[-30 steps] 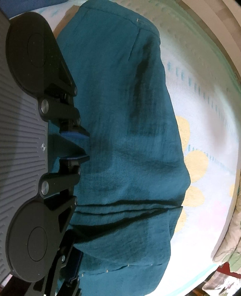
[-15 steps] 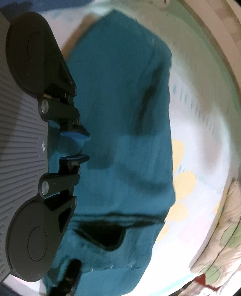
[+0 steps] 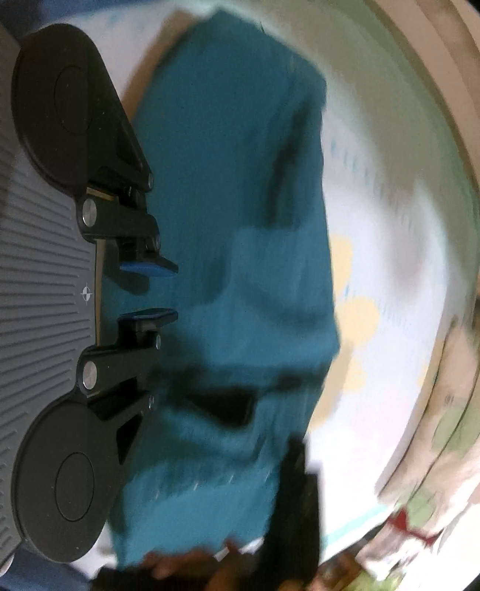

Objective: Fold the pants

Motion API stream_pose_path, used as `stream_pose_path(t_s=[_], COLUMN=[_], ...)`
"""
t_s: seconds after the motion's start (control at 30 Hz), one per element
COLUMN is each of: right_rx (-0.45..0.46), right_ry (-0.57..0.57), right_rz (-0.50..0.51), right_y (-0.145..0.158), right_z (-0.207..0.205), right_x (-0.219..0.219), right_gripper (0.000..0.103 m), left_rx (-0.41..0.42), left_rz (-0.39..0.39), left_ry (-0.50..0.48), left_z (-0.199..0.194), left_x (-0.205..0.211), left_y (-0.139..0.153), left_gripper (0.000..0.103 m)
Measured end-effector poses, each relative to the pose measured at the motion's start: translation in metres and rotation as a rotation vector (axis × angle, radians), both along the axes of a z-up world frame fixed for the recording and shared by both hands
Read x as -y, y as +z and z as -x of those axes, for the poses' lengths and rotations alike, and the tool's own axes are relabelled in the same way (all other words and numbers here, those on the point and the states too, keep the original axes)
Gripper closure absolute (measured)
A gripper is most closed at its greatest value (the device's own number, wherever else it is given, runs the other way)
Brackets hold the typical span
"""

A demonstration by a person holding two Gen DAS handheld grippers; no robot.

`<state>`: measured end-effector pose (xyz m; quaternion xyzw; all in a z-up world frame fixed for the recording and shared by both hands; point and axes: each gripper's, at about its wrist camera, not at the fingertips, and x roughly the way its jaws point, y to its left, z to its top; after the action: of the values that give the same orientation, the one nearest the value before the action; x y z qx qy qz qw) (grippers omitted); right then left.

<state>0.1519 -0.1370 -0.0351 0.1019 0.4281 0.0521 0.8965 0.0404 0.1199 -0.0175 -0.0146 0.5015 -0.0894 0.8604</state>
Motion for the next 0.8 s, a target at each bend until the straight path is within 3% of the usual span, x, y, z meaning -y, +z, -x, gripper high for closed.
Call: stream_pose_path(t_s=[0.27, 0.4, 0.53, 0.63, 0.8], right_rx=[0.023, 0.009, 0.018, 0.044, 0.038], right_ry=[0.296, 0.409, 0.438, 0.462, 0.582], right_rz=[0.183, 0.229, 0.225, 0.218, 0.247], right_y=[-0.014, -0.025, -0.028, -0.026, -0.033], right_z=[-0.016, -0.023, -0.034, -0.036, -0.040], right_x=[-0.016, -0.024, -0.022, -0.022, -0.028], right_gripper=[0.057, 0.057, 0.056, 0.046, 0.046], left_rx=[-0.044, -0.052, -0.077, -0.080, -0.068], left_rz=[0.032, 0.030, 0.069, 0.089, 0.070], left_ry=[-0.157, -0.147, -0.134, -0.124, -0.132], left_z=[-0.002, -0.004, -0.009, -0.010, -0.008], left_x=[0.054, 0.058, 0.051, 0.049, 0.054], left_y=[-0.027, -0.041, -0.044, -0.046, -0.047], left_gripper=[0.084, 0.084, 0.084, 0.084, 0.084])
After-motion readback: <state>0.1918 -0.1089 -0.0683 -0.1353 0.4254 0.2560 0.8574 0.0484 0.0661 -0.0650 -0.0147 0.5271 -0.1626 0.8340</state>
